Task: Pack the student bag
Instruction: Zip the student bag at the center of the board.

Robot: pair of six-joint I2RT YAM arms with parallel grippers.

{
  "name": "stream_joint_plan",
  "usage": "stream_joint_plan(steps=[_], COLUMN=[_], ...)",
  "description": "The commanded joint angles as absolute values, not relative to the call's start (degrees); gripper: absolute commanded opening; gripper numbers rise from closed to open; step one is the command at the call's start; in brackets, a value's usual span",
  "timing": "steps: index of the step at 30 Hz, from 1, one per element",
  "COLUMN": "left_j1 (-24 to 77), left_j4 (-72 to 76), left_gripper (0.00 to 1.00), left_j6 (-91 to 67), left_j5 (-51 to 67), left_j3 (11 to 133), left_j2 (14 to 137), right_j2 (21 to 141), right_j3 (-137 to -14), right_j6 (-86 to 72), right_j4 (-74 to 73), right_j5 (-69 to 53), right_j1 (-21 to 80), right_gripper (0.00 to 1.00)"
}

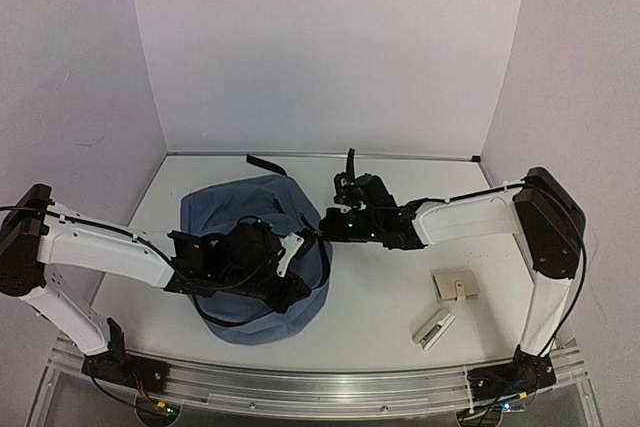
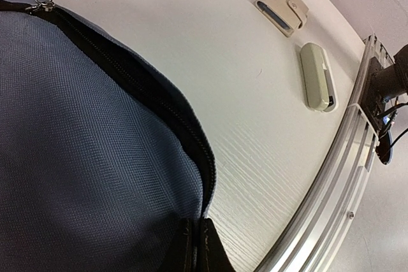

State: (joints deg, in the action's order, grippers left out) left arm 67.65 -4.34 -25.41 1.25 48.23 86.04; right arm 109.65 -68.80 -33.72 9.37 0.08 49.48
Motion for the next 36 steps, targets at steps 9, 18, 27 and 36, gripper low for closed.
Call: stream_joint_plan(steps=[9,18,27,36], left_j1=[69.04,68.56,61.53,43.3], left_j4=[-7.82,-10.45,-18.47,-38.06], left_gripper=[0.0,0.12,0.75,0.88], left_j6=[-26.63,-29.28,-29.2,-23.02], left_j5=[11.6,2.37,4.31,8.82], left_j3=[48.14,53.82,63.36,70.89], left_j2=[84.11,83.64,81.57,76.87], right_j2=[115.23,108.64,88.74,81.44], right_j3=[-78.26,-75.99,-64.85,-54.71], right_j6=[-35.44,-34.01,-35.87,-49.7], right_j4=[14.33,11.75,2.58,1.63], right_j5=[4.79,1.74,3.61,-3.39], right_j1=[48.47,48.53,48.45,48.75], right_gripper=[0.0,0.12,0.89,0.92])
